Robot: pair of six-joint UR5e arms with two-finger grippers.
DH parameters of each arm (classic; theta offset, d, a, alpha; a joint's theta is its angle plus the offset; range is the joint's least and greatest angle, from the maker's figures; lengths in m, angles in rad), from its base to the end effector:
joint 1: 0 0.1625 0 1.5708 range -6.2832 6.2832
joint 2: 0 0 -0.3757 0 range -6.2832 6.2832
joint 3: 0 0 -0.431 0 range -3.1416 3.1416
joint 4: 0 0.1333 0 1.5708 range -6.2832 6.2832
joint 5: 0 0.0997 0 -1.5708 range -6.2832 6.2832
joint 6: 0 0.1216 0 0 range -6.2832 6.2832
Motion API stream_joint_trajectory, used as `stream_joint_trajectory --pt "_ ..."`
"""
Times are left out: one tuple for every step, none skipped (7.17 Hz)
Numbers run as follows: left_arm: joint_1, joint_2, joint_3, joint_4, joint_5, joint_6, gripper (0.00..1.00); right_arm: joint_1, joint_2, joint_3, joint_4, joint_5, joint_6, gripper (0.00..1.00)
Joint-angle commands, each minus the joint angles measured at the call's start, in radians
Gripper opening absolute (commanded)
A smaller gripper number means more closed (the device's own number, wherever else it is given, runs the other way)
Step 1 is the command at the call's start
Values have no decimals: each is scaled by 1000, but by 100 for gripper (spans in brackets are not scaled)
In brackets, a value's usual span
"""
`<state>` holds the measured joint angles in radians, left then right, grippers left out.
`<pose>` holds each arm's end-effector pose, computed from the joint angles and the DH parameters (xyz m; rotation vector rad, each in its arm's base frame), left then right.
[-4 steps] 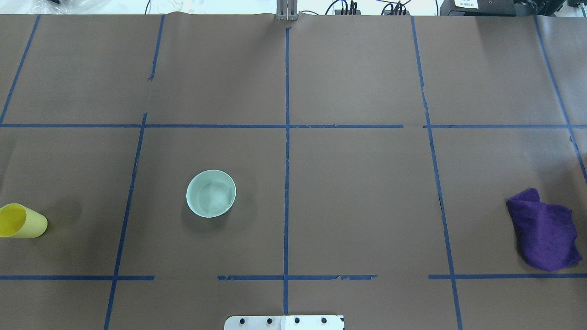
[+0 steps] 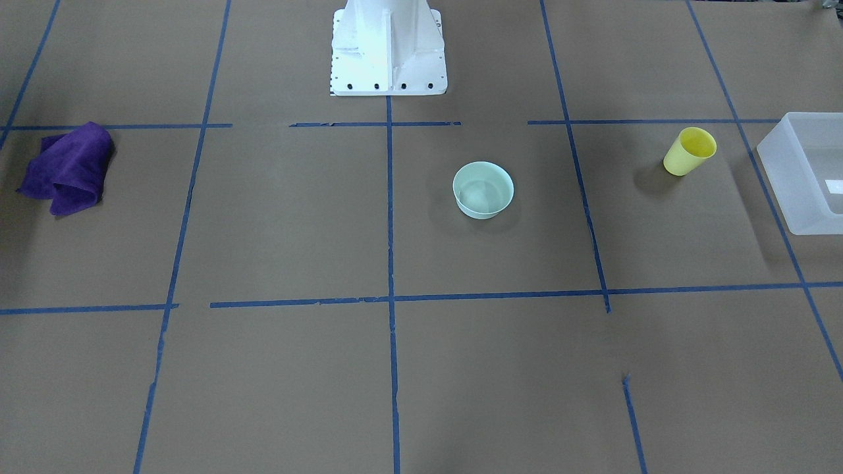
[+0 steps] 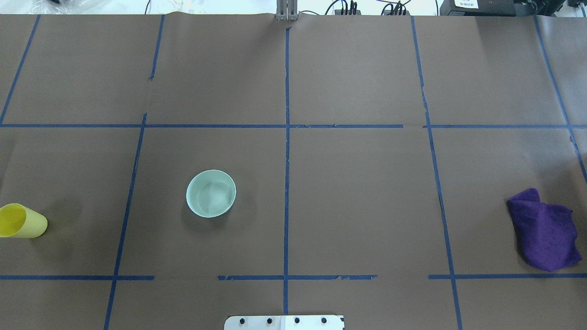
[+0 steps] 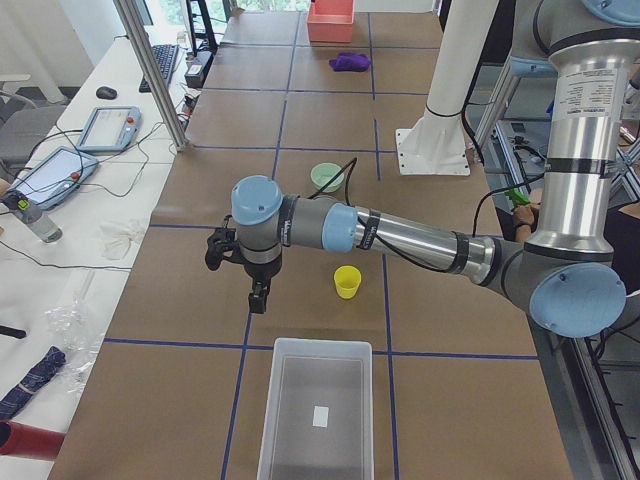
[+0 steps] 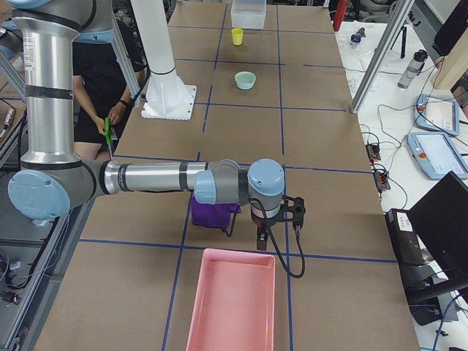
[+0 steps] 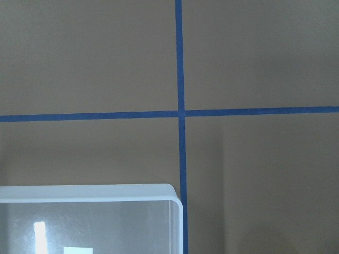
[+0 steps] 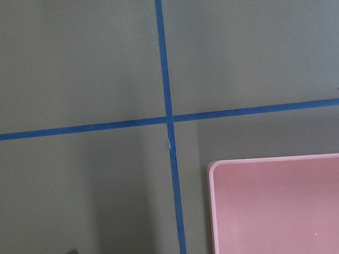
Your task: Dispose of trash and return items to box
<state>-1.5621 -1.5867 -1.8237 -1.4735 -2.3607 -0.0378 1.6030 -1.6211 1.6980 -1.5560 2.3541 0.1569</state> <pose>-0.0423 -0.5347 0.4910 0.1441 0.7914 0.0402 0.0642 -0.5162 0.5813 0.0380 -0.7873 0.1433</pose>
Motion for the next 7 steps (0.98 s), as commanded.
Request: stream_joint_trajectory --pt "43 89 -104 -57 1 -86 100 -2 7 3 -1 8 1 100" --pt "75 167 -126 -167 1 -155 100 -8 10 5 -1 10 1 100" --pt "135 257 -123 -361 1 -268 100 -8 9 6 1 10 1 100" --pt "221 325 -118 -545 6 -431 100 -8 9 6 1 10 -2 100" --pt "296 371 -115 -662 6 -558 100 -17 10 5 5 7 -2 100" --pt "350 384 -114 -719 6 -653 100 -17 10 5 33 7 -2 100" --pt "375 386 -83 -764 6 -690 100 -17 10 8 42 8 0 100"
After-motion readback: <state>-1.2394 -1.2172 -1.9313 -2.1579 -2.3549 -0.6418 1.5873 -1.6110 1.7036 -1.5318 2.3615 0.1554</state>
